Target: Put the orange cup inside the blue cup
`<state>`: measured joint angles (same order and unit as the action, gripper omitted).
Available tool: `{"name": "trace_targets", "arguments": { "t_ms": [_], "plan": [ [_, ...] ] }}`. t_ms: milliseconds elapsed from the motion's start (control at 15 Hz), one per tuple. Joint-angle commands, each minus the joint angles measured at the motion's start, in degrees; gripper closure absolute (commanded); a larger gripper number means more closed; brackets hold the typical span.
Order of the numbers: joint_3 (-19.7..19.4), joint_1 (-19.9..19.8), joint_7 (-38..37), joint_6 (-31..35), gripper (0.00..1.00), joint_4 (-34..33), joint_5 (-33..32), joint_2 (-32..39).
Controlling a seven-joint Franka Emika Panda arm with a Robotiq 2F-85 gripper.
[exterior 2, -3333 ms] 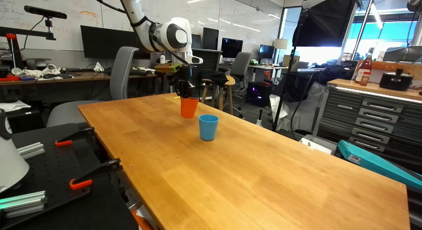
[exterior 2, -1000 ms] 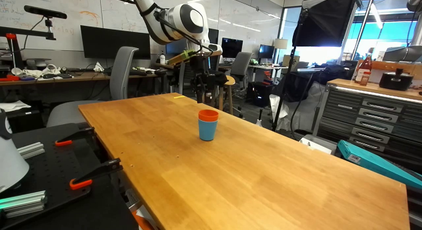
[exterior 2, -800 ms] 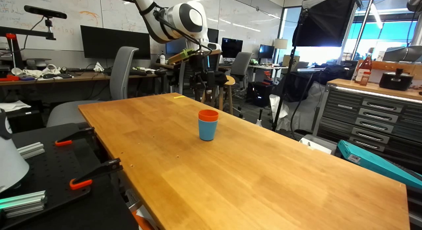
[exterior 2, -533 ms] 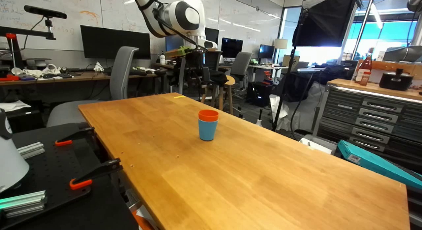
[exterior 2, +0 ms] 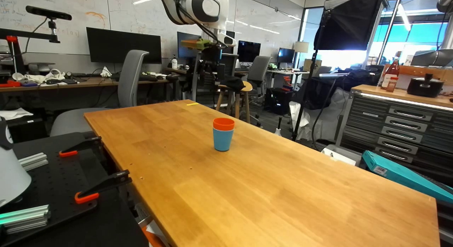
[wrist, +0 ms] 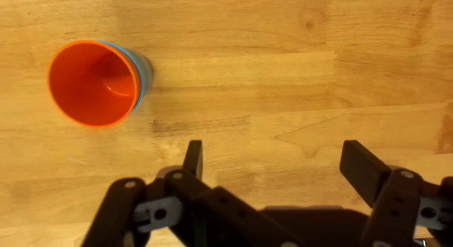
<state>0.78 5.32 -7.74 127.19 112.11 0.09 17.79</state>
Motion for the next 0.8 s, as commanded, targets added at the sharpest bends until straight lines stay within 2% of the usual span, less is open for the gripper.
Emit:
{"name": "trace_targets", "arguments": {
  "t_ms": [0,400,467,733],
  "plan": [
    [0.1,-1.2,1.4,-4.1,0.0,-5.0,0.0,0.7],
    [-1.6,-2.0,-0.5,-6.2,0.0,-8.1,-2.7,0.7],
    [-1.0,-2.0,0.0,-3.9,0.0,-5.7,-1.5,0.1],
    [-1.3,-2.2,0.0,-4.4,0.0,-6.1,-2.0,0.1]
  ]
}}
